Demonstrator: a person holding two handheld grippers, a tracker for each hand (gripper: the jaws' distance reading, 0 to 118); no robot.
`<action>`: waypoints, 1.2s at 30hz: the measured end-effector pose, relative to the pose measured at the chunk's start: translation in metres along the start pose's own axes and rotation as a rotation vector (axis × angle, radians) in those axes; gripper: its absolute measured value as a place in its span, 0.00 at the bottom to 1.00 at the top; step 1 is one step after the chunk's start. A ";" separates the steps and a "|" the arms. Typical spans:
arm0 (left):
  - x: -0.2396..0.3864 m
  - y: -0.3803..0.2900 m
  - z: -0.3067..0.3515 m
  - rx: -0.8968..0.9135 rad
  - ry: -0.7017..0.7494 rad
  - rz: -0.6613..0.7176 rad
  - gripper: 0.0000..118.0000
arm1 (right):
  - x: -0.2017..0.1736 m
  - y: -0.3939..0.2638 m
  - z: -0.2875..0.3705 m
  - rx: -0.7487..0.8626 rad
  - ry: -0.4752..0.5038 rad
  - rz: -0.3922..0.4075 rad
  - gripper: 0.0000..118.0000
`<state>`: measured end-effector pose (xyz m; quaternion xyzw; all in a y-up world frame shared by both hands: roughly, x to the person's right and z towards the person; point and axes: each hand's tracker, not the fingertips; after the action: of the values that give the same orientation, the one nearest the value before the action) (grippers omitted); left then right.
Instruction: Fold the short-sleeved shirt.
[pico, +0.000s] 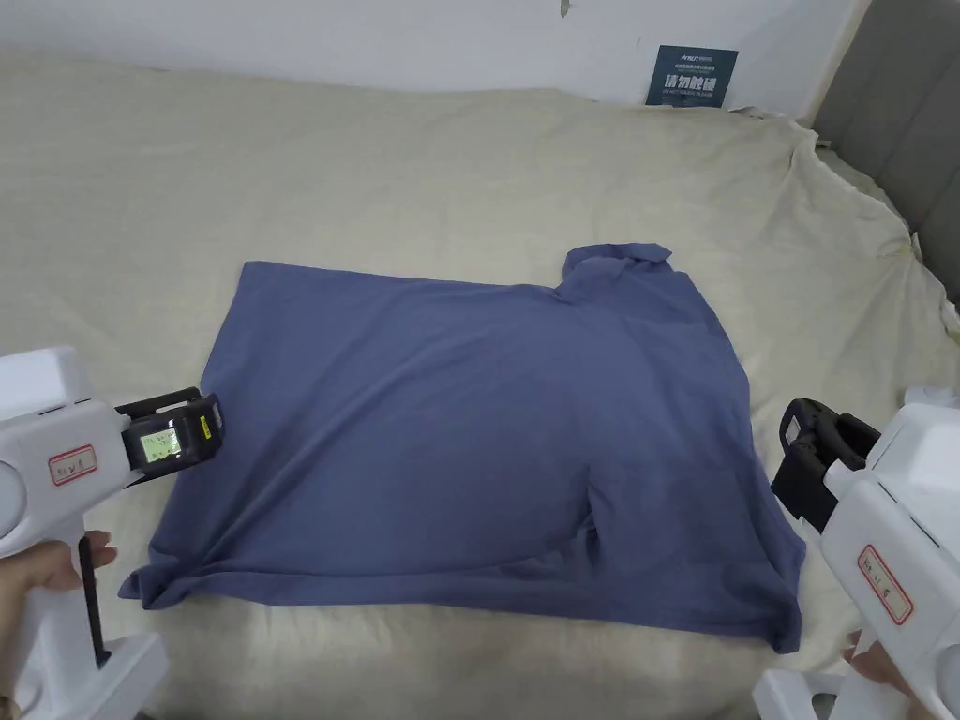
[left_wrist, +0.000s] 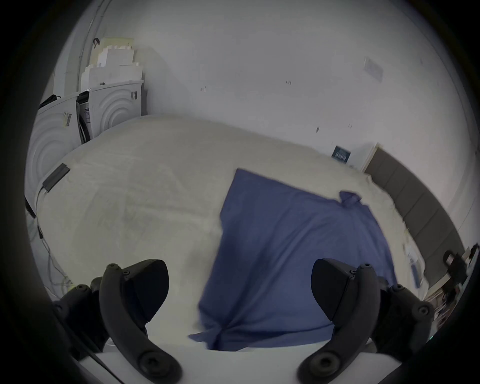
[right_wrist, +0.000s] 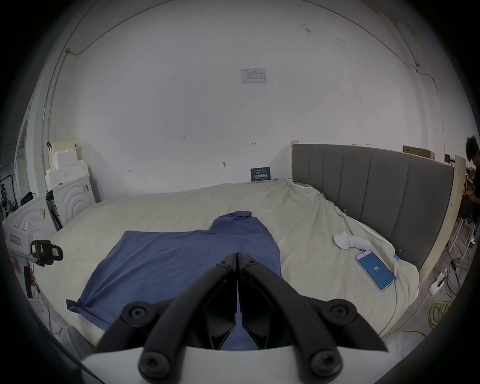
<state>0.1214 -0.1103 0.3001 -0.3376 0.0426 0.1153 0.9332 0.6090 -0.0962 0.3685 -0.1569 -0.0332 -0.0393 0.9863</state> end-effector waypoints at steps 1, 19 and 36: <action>-0.004 -0.003 -0.004 -0.036 0.027 -0.034 0.96 | 0.000 -0.001 -0.001 -0.003 0.001 0.005 0.00; -0.035 -0.067 -0.053 -0.382 0.058 0.016 0.00 | 0.001 -0.010 -0.008 -0.043 -0.016 -0.006 0.00; -0.033 -0.037 0.016 -0.083 -0.031 0.187 0.00 | 0.044 -0.007 -0.019 -0.460 -0.047 -0.070 0.11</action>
<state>0.0984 -0.1335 0.3409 -0.3685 0.0549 0.2088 0.9042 0.6534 -0.1117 0.3562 -0.3773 -0.0516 -0.0765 0.9215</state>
